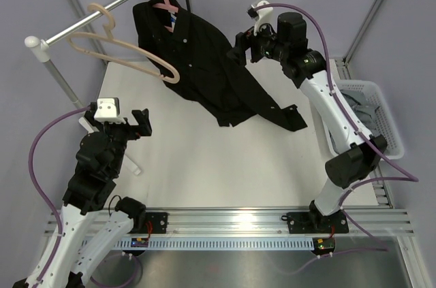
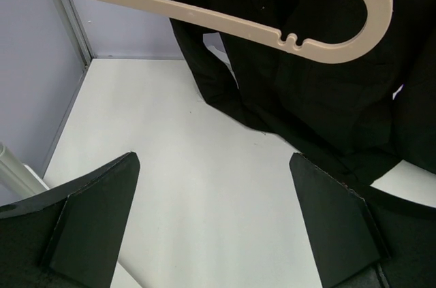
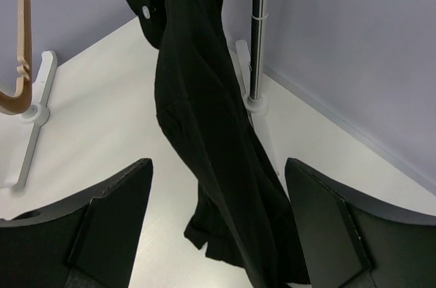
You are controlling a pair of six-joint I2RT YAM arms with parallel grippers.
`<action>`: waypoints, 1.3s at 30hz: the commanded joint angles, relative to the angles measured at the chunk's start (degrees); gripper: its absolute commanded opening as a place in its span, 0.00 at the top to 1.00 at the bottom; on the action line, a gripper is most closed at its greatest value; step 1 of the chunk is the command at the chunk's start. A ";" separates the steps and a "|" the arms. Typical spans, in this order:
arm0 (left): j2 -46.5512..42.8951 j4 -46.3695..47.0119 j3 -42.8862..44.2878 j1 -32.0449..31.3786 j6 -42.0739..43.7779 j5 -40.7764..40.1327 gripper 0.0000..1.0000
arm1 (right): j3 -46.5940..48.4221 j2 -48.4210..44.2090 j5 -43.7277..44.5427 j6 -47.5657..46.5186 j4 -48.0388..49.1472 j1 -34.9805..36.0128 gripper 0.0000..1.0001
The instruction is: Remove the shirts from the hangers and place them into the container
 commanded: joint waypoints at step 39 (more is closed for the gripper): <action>0.43 2.47 -0.44 0.22 1.53 -2.32 0.01 | 35.99 23.01 -8.65 -3.12 -0.10 4.95 1.00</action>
